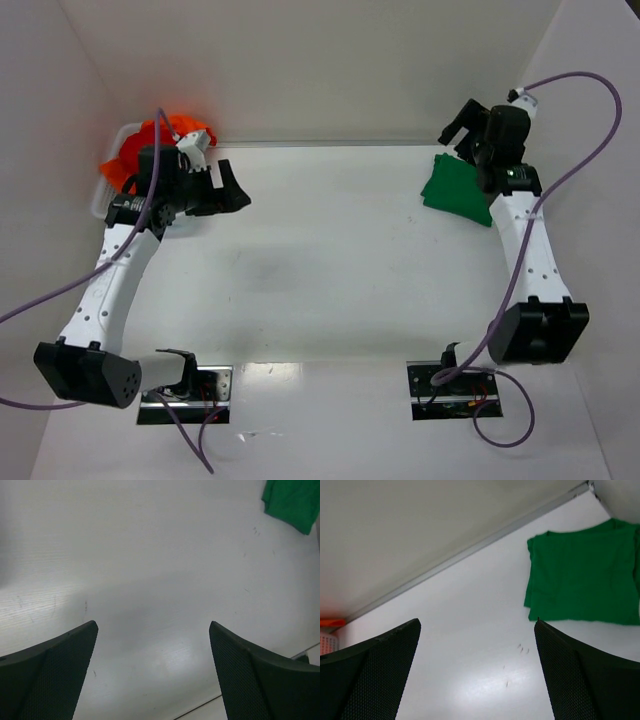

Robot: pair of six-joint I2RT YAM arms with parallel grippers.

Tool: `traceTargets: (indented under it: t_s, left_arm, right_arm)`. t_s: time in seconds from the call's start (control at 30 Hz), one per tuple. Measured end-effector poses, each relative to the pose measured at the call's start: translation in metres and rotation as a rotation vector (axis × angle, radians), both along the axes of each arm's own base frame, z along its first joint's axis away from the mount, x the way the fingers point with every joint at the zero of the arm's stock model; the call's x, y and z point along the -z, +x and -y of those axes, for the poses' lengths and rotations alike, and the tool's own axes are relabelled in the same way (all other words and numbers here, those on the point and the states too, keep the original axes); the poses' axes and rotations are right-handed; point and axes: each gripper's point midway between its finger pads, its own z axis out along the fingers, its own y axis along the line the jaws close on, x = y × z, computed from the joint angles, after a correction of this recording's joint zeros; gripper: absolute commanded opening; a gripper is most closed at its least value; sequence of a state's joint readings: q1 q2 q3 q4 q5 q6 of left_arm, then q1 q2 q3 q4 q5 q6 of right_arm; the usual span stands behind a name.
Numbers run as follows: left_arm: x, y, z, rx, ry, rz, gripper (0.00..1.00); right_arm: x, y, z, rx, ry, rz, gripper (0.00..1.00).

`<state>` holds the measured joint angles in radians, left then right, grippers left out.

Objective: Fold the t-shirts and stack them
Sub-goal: Put the neatly folded tshirt into the corner of the board with the right arm

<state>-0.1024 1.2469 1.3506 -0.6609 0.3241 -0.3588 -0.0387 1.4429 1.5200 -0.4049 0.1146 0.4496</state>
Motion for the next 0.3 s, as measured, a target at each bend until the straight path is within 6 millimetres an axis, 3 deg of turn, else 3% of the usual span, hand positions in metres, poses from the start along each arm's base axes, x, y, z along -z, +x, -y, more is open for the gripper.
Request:
traceTargets:
  t_s: [0.1, 0.23, 0.3]
  left_arm:
    - [0.012, -0.001, -0.011, -0.057, 0.035, -0.012, 1.0]
    - [0.04, -0.018, -0.018, -0.09, 0.055, -0.063, 1.0]
    - [0.045, -0.027, -0.02, -0.1, 0.059, -0.065, 1.0]
  right_arm:
    - [0.021, -0.023, -0.004, -0.01, 0.021, -0.036, 1.0]
    - [0.057, -0.043, -0.009, -0.019, 0.048, -0.106, 1.0]
    - [0.069, -0.053, -0.013, -0.031, 0.068, -0.124, 1.0]
